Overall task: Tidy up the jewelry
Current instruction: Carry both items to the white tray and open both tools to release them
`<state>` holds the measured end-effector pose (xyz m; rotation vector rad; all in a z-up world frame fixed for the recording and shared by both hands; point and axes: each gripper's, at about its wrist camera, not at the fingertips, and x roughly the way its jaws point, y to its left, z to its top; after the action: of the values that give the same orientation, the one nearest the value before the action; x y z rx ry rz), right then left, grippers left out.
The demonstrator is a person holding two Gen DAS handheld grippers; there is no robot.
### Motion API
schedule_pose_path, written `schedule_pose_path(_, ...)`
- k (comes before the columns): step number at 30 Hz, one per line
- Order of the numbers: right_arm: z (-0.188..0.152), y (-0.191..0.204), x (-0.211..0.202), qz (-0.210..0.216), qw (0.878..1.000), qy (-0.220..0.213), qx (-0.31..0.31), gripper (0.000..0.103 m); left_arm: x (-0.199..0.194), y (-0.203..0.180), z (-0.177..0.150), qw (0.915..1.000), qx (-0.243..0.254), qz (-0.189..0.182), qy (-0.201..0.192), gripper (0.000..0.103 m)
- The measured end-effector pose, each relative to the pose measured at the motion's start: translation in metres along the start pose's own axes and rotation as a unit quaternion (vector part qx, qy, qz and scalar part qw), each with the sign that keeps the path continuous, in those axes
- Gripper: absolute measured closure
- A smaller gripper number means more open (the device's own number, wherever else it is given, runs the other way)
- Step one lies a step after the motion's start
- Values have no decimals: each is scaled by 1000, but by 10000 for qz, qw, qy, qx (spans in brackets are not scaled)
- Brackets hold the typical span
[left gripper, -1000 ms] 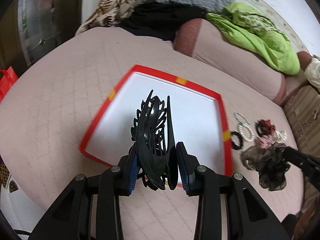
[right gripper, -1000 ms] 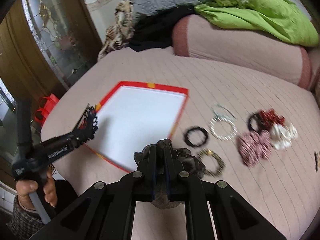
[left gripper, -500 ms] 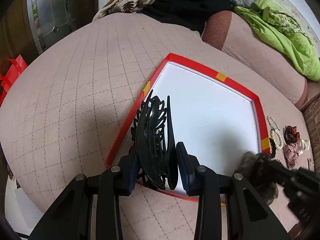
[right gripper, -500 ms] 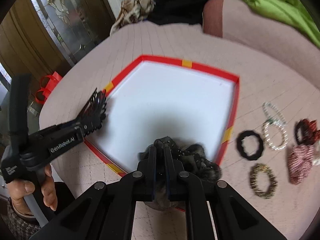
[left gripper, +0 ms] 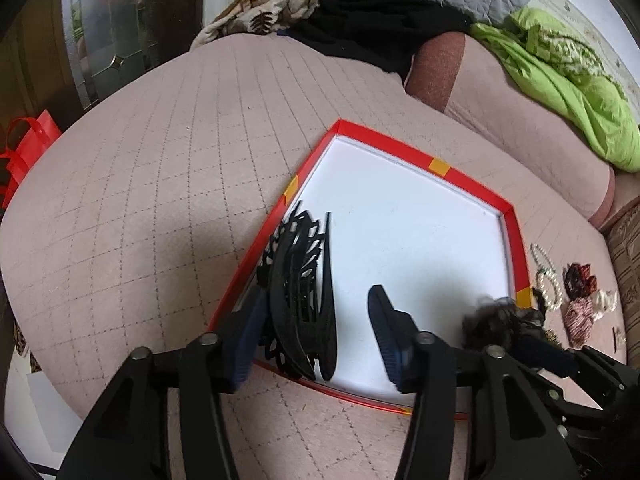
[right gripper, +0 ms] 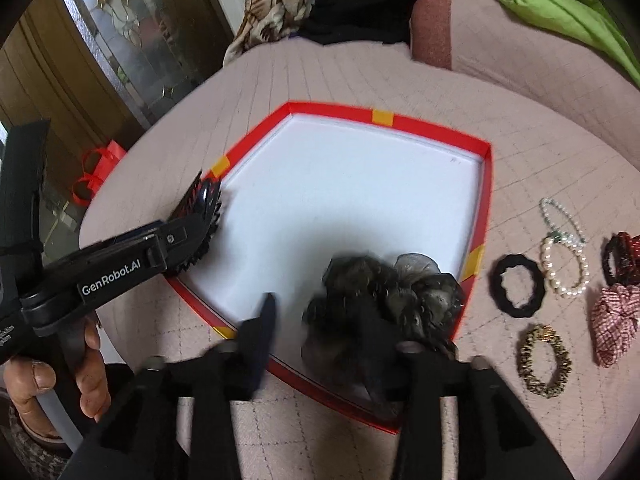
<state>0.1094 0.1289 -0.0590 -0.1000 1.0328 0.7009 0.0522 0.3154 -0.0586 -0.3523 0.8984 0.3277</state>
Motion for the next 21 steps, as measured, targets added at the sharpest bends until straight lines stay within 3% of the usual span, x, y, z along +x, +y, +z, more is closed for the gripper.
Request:
schedule_pose_path(10,-21,-31,-53,82,9987,-331,383,42,-48,-20,-5,9995,3,-125,-301,47)
schedule_pose_path(16,-57,-91,-90,-179,9949,-385,914,42,-71,-59,-15,9976,383,-436,-378,47)
schedule_pose_path(21,-98,-154,-122,-668,9856,-466,1484,41,-75,-109,-30,9921,919,-816,-261,47)
